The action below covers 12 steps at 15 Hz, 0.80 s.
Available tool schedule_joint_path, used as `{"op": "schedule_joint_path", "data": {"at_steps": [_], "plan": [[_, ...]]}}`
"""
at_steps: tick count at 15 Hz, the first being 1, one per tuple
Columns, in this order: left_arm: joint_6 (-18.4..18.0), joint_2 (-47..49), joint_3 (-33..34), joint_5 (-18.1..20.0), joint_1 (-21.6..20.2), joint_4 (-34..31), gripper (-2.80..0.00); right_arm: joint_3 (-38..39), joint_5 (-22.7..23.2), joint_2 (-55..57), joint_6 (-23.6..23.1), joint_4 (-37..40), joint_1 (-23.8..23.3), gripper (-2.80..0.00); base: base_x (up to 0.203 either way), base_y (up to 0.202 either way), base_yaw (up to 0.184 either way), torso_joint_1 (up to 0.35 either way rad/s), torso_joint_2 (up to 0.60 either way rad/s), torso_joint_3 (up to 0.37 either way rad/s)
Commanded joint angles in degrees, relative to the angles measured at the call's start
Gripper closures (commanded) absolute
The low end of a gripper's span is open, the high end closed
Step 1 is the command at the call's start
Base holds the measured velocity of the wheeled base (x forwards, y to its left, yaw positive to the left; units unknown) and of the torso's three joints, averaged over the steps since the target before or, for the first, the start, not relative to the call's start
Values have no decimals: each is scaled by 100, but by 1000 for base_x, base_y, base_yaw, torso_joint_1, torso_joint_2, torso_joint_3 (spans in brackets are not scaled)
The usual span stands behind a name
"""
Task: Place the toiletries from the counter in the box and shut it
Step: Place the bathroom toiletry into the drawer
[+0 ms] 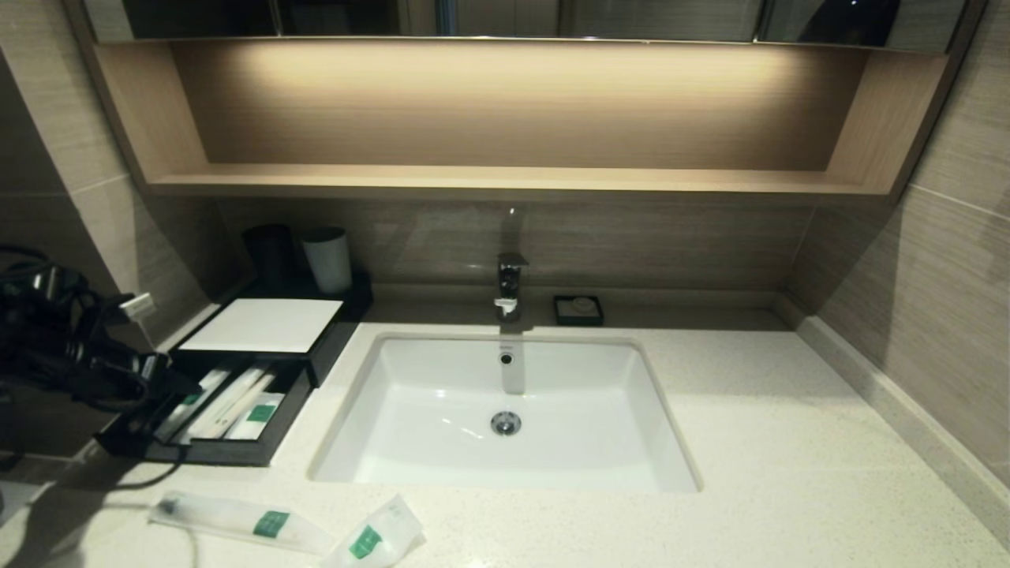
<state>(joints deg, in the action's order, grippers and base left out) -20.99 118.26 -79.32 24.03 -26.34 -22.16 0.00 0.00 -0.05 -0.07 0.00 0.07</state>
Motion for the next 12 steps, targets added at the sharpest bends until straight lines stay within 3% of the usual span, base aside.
{"op": "schedule_joint_path", "data": {"at_steps": [1,11,12], "plan": [[-2,-148,-4,26,-2,-16,-280,9,0,5,-1,0,1,0,0,0,0,0,0,0],[77,-1323,281,181,-8,-18,-280,9,0,5,-1,-2,1,0,0,0,0,0,0,0],[77,-1477,384,188,0,-17,0,9,0,5,-1,0,1,0,0,0,0,0,0,0]]}}
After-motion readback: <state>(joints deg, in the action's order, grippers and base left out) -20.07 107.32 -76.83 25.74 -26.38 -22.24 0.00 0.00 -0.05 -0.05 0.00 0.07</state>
